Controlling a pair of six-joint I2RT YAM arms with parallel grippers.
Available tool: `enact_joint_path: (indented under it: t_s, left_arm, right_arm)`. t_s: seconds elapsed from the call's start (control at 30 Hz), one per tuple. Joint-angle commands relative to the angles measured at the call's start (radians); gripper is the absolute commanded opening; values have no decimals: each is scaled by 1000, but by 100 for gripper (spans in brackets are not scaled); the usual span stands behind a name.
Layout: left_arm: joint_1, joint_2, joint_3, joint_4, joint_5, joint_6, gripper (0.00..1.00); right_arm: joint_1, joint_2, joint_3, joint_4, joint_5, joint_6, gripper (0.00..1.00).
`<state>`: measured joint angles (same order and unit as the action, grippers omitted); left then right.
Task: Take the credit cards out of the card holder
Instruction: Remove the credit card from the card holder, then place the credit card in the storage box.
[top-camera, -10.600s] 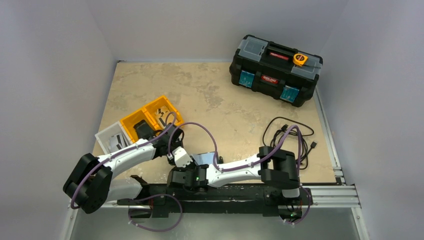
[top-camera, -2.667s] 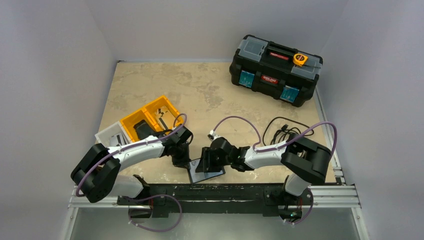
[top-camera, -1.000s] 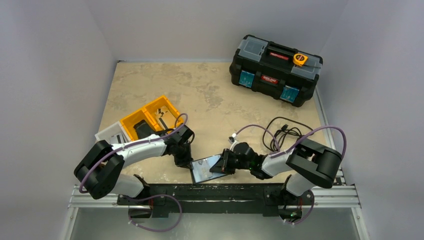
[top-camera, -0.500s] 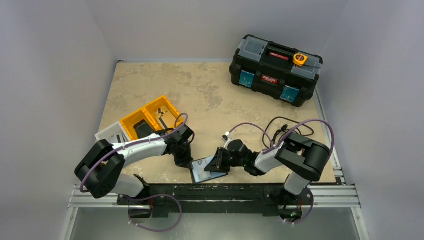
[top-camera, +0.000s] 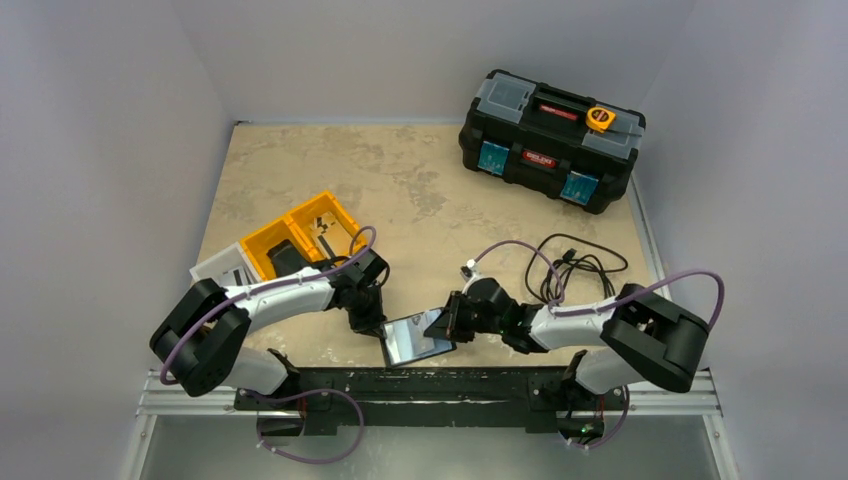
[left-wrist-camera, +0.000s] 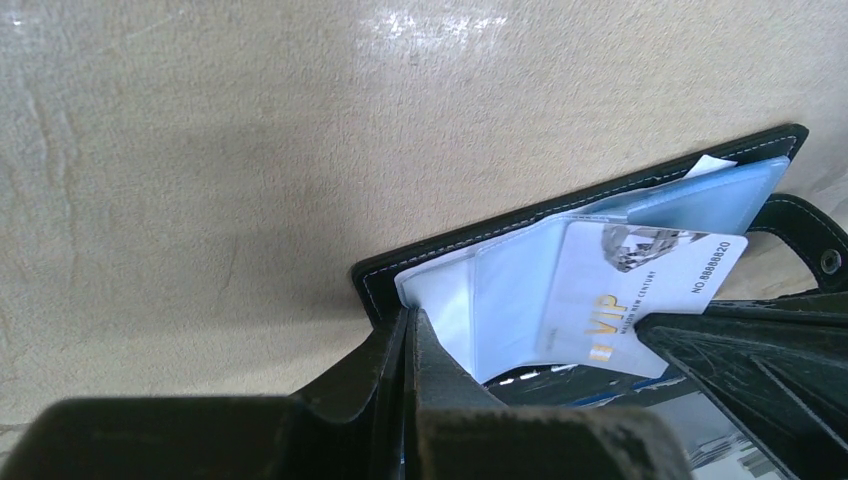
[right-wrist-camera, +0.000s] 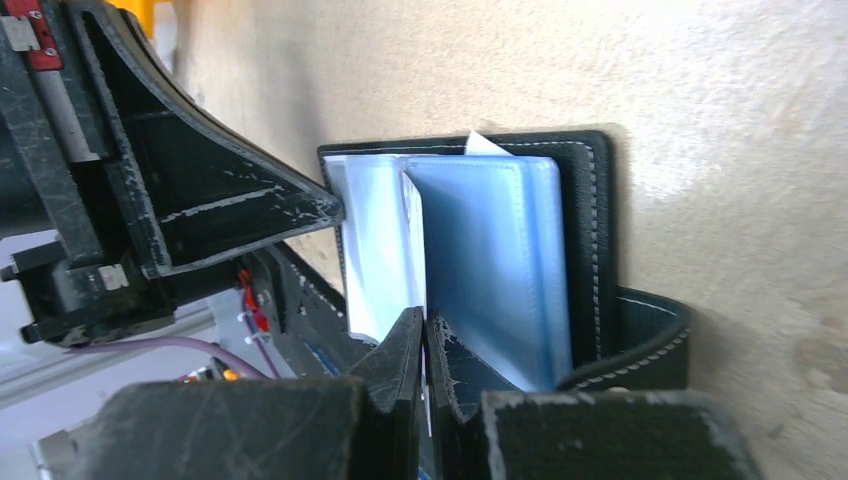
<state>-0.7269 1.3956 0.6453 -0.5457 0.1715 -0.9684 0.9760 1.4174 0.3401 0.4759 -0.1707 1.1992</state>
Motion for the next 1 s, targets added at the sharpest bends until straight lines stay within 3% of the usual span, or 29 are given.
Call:
enact_joint_path:
  t_s: [0.0, 0.7, 0.97]
  left_arm:
    - [-5, 57, -24, 21, -90, 15, 0]
    - [-5, -54, 89, -39, -93, 65, 1]
    - [40, -251, 172, -158, -94, 117, 53]
  right_arm:
    - [-10, -39, 30, -164, 80, -74, 0]
    - [-13, -297, 121, -455, 193, -129, 0]
    - [-18, -344, 231, -546, 197, -168, 0]
